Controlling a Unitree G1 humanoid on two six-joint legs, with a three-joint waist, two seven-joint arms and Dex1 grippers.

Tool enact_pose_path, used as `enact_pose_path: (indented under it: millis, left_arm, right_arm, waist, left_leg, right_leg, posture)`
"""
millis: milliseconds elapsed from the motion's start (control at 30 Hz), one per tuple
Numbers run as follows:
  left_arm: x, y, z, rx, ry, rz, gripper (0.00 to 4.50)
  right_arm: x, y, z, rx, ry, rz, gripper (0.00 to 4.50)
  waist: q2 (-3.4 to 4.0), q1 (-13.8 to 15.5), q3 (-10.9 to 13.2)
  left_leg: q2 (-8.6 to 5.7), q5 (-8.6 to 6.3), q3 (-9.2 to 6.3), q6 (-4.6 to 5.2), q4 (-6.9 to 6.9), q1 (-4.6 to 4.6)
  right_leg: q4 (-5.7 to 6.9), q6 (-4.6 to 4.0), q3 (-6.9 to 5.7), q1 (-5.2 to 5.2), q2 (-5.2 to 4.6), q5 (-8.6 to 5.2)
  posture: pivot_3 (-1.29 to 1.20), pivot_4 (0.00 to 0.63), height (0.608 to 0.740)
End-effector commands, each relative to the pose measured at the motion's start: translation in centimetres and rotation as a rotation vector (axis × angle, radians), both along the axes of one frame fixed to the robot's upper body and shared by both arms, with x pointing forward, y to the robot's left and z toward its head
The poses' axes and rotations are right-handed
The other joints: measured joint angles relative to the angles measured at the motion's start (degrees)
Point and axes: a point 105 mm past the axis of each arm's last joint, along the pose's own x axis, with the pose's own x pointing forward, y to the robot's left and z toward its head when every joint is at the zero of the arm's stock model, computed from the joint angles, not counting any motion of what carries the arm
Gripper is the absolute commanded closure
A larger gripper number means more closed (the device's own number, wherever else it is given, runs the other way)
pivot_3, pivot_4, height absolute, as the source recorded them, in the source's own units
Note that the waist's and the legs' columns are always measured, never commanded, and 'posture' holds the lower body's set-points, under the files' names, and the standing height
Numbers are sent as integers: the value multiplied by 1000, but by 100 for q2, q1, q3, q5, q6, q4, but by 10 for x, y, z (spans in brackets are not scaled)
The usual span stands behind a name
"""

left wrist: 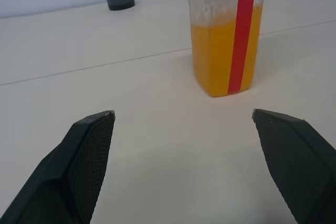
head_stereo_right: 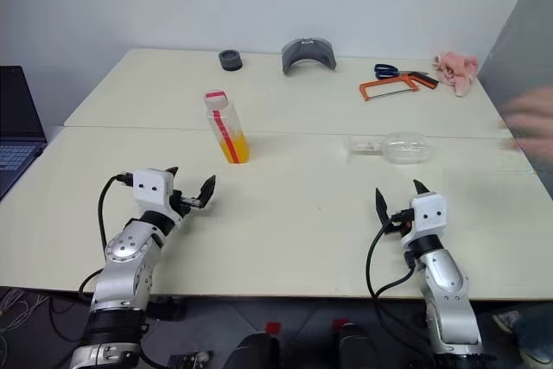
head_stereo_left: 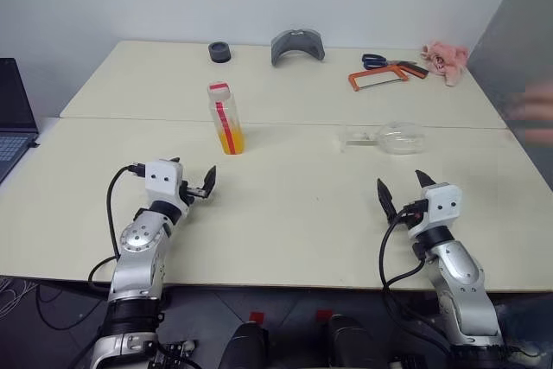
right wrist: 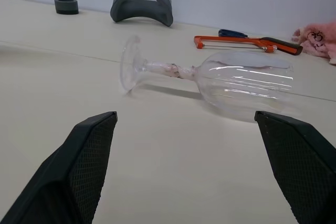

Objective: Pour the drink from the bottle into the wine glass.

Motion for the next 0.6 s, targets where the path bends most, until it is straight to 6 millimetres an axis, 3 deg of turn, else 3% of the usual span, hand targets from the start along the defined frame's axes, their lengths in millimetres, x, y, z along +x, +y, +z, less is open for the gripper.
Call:
enact_pose_path:
  millis: [33,600]
  left_arm:
    - [-2,-5,12,9,-46,-26,13]
    - [-2,-9,7,18,-30,-26,13]
  right_arm:
    - [1,-2,12,-4,-50,-4,0]
    - [1,1,13,-15,-42,21,0]
  waist:
    - [0,0,0]
    - [0,0,0]
  left_leg:
    - [0,0,0,0,0,0]
    - [-1,0,0,0,0,0]
  right_leg:
    - [0,0,0,0,0,0]
    - [0,0,0,0,1,0]
  posture:
    - [0,150,740]
    - [0,150,740]
